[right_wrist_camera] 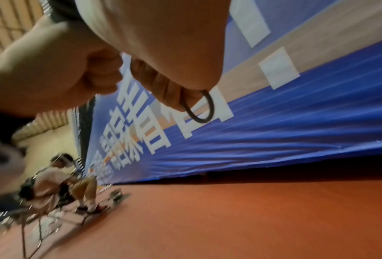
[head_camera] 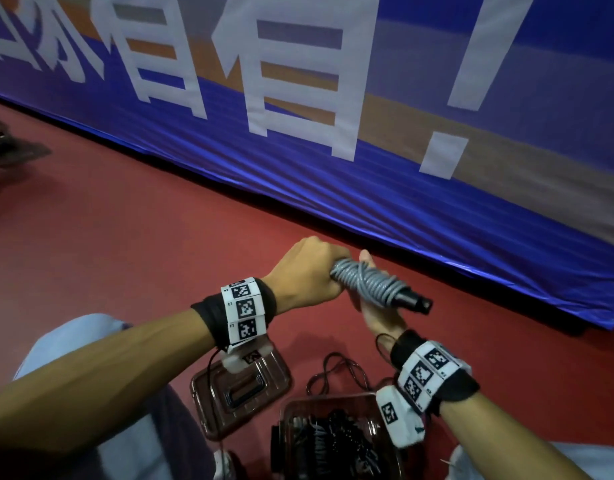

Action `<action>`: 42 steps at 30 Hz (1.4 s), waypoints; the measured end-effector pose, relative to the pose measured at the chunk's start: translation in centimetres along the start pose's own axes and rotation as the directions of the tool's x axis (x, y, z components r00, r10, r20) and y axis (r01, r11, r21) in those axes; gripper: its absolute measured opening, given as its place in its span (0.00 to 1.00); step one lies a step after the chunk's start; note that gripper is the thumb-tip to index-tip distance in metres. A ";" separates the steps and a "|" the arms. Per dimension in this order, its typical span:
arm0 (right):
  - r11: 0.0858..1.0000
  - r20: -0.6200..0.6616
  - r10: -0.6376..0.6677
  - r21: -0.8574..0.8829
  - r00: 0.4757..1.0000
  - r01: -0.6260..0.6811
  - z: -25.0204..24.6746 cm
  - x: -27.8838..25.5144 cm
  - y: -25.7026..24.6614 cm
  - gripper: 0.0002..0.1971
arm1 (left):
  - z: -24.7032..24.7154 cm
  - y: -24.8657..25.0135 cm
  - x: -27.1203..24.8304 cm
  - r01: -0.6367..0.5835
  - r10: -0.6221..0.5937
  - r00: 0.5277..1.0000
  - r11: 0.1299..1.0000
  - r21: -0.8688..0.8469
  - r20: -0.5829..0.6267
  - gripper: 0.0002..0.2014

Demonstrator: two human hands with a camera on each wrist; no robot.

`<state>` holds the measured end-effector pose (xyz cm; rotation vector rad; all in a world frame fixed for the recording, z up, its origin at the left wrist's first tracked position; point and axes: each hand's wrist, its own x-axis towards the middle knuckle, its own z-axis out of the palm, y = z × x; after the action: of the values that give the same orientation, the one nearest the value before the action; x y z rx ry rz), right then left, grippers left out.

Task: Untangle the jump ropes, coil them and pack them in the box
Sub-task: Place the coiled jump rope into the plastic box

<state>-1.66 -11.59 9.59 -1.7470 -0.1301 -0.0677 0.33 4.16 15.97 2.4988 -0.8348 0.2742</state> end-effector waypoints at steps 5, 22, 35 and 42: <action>0.982 -0.069 0.189 0.013 0.980 -0.189 2.7 -1.0 -0.9 0.24 | -0.2 0.1 0.8 0.303 -0.303 0.953 0.953 0.015 -0.011 0.13; 0.633 0.355 0.024 -0.729 0.935 0.260 2.9 -4.8 -5.4 0.18 | 4.0 -1.8 0.3 0.297 -0.398 0.847 0.904 0.307 0.352 0.07; 0.732 0.533 -0.243 -0.448 0.811 0.514 -1.9 -1.5 -5.9 0.13 | 4.5 0.6 -0.7 0.078 -0.140 0.906 0.983 0.168 0.400 0.18; 0.875 0.230 -0.227 -0.380 0.946 0.302 -3.2 -0.4 -4.8 0.20 | 4.0 2.3 0.0 0.068 -0.179 0.941 0.931 0.357 0.288 0.13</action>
<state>-2.53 -13.94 14.83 -2.1472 -0.5225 -0.1477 -0.91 0.53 13.36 2.9660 -0.7980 -0.0357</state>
